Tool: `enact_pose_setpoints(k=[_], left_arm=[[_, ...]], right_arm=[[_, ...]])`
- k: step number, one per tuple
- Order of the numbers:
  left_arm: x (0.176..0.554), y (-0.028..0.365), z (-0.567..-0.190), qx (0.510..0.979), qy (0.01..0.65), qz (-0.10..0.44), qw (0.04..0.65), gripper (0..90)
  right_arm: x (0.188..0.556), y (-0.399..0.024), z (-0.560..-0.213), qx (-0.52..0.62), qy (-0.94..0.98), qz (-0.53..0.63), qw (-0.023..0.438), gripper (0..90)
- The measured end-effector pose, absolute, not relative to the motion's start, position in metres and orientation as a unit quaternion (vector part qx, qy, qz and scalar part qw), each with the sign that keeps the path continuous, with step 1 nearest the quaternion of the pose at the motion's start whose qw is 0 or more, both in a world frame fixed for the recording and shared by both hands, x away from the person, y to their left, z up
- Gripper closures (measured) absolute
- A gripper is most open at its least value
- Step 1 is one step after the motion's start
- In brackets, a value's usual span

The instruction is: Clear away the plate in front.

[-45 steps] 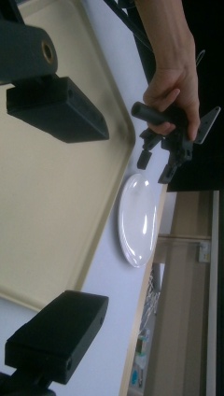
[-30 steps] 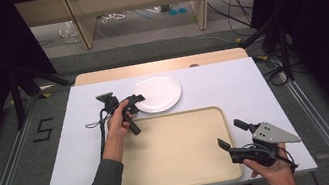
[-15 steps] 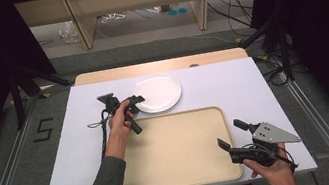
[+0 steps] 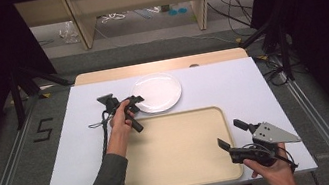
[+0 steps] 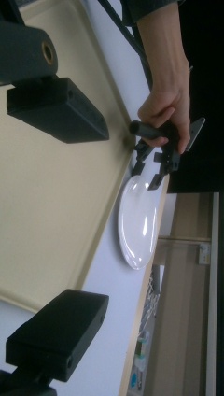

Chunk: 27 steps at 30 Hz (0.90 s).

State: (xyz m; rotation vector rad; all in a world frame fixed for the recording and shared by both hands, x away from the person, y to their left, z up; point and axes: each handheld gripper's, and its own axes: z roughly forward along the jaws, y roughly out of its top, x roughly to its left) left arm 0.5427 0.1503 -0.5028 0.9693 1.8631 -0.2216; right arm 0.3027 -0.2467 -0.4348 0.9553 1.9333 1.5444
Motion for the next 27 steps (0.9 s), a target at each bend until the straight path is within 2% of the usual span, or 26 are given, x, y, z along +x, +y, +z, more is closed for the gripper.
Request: enact_pose_setpoints(k=[15, 21, 27], left_arm=[[0.546, 0.150, -0.509, 0.375, 0.769, -0.114, 0.505, 51.1], [0.545, 0.152, -0.512, 0.377, 0.768, -0.114, 0.505, 57.9], [0.545, 0.152, -0.514, 0.384, 0.771, -0.099, 0.498, 70.5]], right_arm=[[0.304, -0.247, -0.435, 0.350, 0.707, 0.566, 0.239, 18.9], [0.303, -0.246, -0.434, 0.349, 0.708, 0.563, 0.245, 19.1], [0.303, -0.246, -0.434, 0.347, 0.709, 0.564, 0.242, 19.5]])
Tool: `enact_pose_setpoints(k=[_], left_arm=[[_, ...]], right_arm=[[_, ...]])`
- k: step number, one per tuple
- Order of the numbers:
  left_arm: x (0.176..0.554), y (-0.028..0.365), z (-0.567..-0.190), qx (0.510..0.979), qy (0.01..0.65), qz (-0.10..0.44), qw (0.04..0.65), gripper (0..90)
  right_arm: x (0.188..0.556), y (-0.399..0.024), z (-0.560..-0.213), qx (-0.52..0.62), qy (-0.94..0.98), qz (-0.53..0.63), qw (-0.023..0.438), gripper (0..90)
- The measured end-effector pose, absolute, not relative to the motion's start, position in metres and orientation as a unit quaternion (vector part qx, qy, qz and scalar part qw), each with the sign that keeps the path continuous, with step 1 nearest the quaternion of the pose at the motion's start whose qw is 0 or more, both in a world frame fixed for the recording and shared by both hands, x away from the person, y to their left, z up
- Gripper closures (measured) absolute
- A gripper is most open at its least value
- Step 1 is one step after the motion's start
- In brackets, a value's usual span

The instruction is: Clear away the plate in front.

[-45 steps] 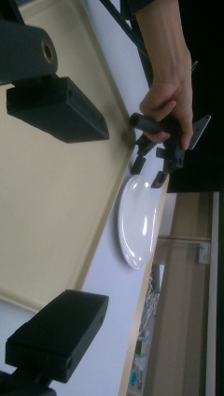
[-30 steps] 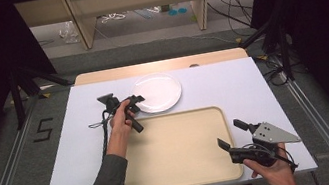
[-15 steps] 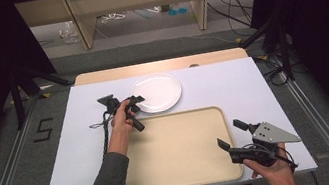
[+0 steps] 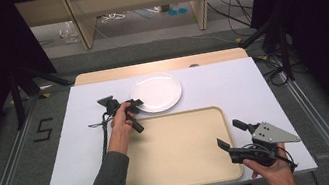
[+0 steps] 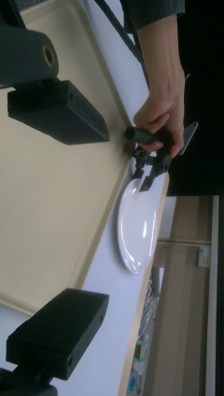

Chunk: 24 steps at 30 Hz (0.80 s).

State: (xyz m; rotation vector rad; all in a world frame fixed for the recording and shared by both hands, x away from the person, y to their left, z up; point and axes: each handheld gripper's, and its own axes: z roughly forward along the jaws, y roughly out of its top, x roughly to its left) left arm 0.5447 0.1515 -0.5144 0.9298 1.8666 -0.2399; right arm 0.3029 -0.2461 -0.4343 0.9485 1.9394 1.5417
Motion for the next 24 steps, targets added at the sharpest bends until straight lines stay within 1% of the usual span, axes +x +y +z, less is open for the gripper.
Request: enact_pose_setpoints(k=[1, 5, 8, 9, 10, 11, 13, 14, 16, 19, 24], left_arm=[[0.5445, 0.1514, -0.5150, 0.383, 0.772, -0.098, 0.498, 71.8], [0.5435, 0.1520, -0.5180, 0.375, 0.776, -0.097, 0.498, 81.8], [0.5423, 0.1527, -0.5192, 0.371, 0.774, -0.100, 0.502, 82.5], [0.5421, 0.1523, -0.5195, 0.359, 0.777, -0.103, 0.507, 83.1], [0.5421, 0.1523, -0.5195, 0.359, 0.777, -0.103, 0.507, 83.7], [0.5408, 0.1530, -0.5198, 0.350, 0.776, -0.108, 0.514, 84.6], [0.5400, 0.1544, -0.5207, 0.351, 0.775, -0.109, 0.514, 85.1], [0.5398, 0.1548, -0.5216, 0.348, 0.774, -0.113, 0.516, 85.3], [0.5391, 0.1540, -0.5219, 0.336, 0.774, -0.119, 0.523, 85.7], [0.5376, 0.1530, -0.5207, 0.322, 0.773, -0.129, 0.531, 86.0], [0.5355, 0.1522, -0.5203, 0.307, 0.775, -0.127, 0.537, 85.9]], right_arm=[[0.3029, -0.2459, -0.4344, 0.348, 0.708, 0.564, 0.245, 19.5], [0.3030, -0.2465, -0.4344, 0.348, 0.708, 0.564, 0.245, 19.6], [0.3032, -0.2462, -0.4346, 0.347, 0.707, 0.567, 0.243, 19.6], [0.3032, -0.2461, -0.4347, 0.347, 0.707, 0.567, 0.242, 19.7], [0.3031, -0.2461, -0.4347, 0.347, 0.707, 0.567, 0.242, 19.7], [0.3030, -0.2462, -0.4347, 0.346, 0.707, 0.567, 0.242, 19.8], [0.3031, -0.2462, -0.4346, 0.348, 0.707, 0.568, 0.240, 19.8], [0.3029, -0.2468, -0.4343, 0.350, 0.709, 0.562, 0.245, 19.8], [0.3028, -0.2468, -0.4345, 0.349, 0.710, 0.563, 0.239, 19.8], [0.3031, -0.2469, -0.4344, 0.350, 0.708, 0.562, 0.245, 19.9], [0.3029, -0.2462, -0.4348, 0.348, 0.706, 0.568, 0.240, 19.9]])
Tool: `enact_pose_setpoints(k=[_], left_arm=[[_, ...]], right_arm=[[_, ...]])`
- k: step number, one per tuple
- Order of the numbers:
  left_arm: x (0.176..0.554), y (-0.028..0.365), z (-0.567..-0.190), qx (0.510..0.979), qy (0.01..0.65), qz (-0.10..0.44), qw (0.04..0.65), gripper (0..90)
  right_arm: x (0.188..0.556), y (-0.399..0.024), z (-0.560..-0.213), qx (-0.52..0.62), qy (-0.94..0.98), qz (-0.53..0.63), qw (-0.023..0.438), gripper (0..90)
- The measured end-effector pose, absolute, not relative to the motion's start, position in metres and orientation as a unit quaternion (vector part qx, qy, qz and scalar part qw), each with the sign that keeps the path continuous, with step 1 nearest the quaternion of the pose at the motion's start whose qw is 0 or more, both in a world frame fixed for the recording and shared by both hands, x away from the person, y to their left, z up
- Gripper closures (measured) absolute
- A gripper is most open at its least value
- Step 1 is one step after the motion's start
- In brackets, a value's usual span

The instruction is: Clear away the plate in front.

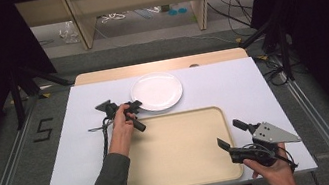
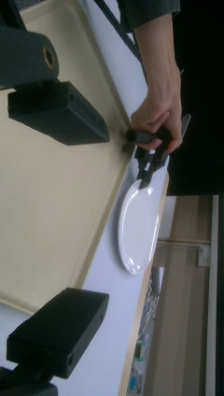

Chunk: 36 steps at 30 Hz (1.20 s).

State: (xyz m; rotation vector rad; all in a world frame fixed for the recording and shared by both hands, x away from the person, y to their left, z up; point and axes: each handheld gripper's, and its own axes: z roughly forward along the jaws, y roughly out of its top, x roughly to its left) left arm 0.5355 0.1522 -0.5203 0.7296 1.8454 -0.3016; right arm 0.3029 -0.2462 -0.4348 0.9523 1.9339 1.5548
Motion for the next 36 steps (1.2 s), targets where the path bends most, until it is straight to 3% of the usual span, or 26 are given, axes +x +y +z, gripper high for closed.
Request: enact_pose_setpoints(k=[36], left_arm=[[0.520, 0.160, -0.515, 0.230, 0.754, -0.166, 0.592, 78.7]], right_arm=[[0.303, -0.248, -0.435, 0.353, 0.707, 0.566, 0.237, 20.0]])
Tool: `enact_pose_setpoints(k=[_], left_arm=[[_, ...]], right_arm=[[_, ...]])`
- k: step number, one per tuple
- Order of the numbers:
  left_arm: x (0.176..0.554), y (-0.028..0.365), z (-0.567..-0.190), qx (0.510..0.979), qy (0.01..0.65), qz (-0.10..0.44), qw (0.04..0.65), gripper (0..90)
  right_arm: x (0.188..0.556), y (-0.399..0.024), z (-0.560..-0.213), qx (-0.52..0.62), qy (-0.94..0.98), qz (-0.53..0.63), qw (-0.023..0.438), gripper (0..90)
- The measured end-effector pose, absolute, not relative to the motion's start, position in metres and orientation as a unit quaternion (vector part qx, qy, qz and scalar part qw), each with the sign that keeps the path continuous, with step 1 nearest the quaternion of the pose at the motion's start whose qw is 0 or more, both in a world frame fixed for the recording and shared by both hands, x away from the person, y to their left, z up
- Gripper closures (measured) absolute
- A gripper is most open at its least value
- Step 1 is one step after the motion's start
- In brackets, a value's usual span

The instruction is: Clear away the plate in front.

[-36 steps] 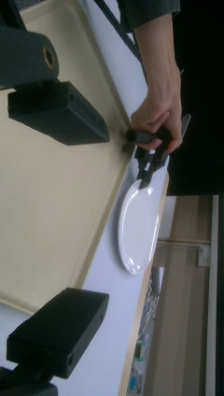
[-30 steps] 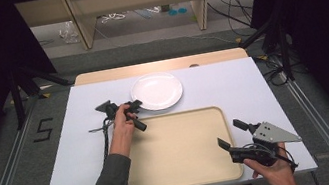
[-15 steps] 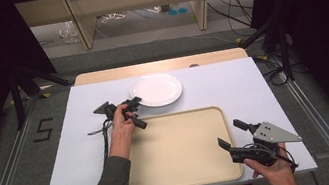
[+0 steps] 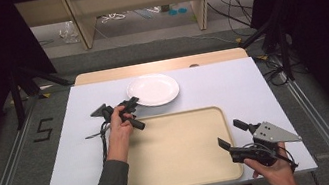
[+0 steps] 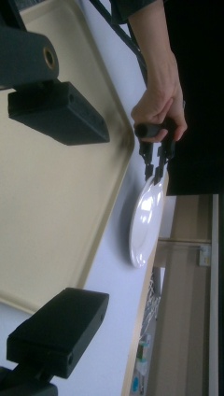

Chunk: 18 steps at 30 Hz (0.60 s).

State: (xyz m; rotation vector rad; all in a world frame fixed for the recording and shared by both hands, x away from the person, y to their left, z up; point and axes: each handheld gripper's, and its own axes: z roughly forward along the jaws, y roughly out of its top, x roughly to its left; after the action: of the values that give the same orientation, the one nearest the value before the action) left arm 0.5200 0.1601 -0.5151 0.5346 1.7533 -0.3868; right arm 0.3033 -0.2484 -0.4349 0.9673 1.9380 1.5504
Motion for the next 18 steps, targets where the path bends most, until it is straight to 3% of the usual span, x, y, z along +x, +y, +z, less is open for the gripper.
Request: enact_pose_setpoints(k=[18], left_arm=[[0.479, 0.178, -0.502, 0.189, 0.715, -0.180, 0.648, 78.3]], right_arm=[[0.306, -0.250, -0.435, 0.342, 0.700, 0.573, 0.255, 20.0]])
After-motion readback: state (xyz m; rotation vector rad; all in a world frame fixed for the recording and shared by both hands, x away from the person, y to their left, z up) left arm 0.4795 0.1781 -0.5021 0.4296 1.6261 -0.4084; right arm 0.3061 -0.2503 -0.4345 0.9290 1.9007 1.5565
